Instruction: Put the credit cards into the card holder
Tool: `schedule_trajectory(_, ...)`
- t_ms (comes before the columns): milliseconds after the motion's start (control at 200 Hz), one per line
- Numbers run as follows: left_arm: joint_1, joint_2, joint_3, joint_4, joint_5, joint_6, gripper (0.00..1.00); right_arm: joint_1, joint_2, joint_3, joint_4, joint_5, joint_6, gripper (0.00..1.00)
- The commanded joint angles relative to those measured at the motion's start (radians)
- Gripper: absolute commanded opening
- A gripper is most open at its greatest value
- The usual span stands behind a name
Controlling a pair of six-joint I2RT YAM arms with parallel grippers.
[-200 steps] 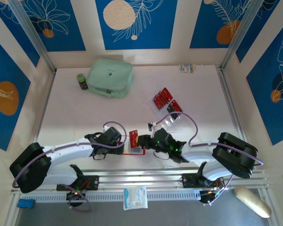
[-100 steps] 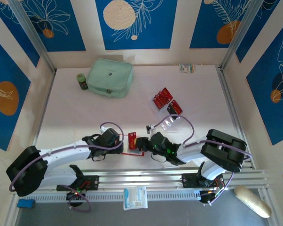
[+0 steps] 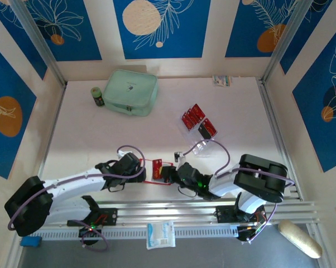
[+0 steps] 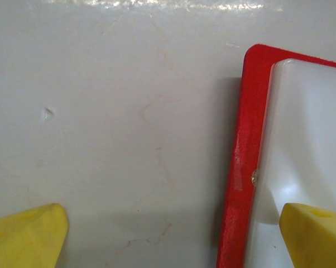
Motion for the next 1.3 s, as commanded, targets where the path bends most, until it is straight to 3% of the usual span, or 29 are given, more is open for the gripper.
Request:
schedule_trajectory(0, -0.005, -0.016, 0.010, -0.096, 0.033, -0.014, 0.98, 0.007, -0.074, -0.002, -0.107, 0.036, -0.006, 0.00)
schedule_trajectory(245, -0.010, -0.029, 0.096, -0.120, 0.040, 0.021, 0.99, -0.043, -0.139, -0.044, -0.227, -0.016, -0.003, 0.00)
schedule_trajectory(455, -0.009, 0.046, 0.180, -0.114, 0.042, 0.075, 0.99, -0.092, -0.183, -0.064, -0.265, -0.073, -0.058, 0.00)
schedule_trajectory(895, -0.009, 0.176, 0.233, -0.061, 0.066, 0.121, 1.00, -0.307, -0.289, -0.061, -0.396, -0.299, -0.225, 0.00)
schedule_trajectory(1120, -0.010, 0.204, 0.240, -0.054, 0.033, 0.126, 1.00, -0.317, -0.398, -0.026, -0.471, -0.344, -0.230, 0.00)
schedule_trajectory(1295, -0.014, 0.144, 0.229, -0.055, 0.024, 0.106, 1.00, -0.312, -0.510, -0.013, -0.569, -0.324, -0.216, 0.00)
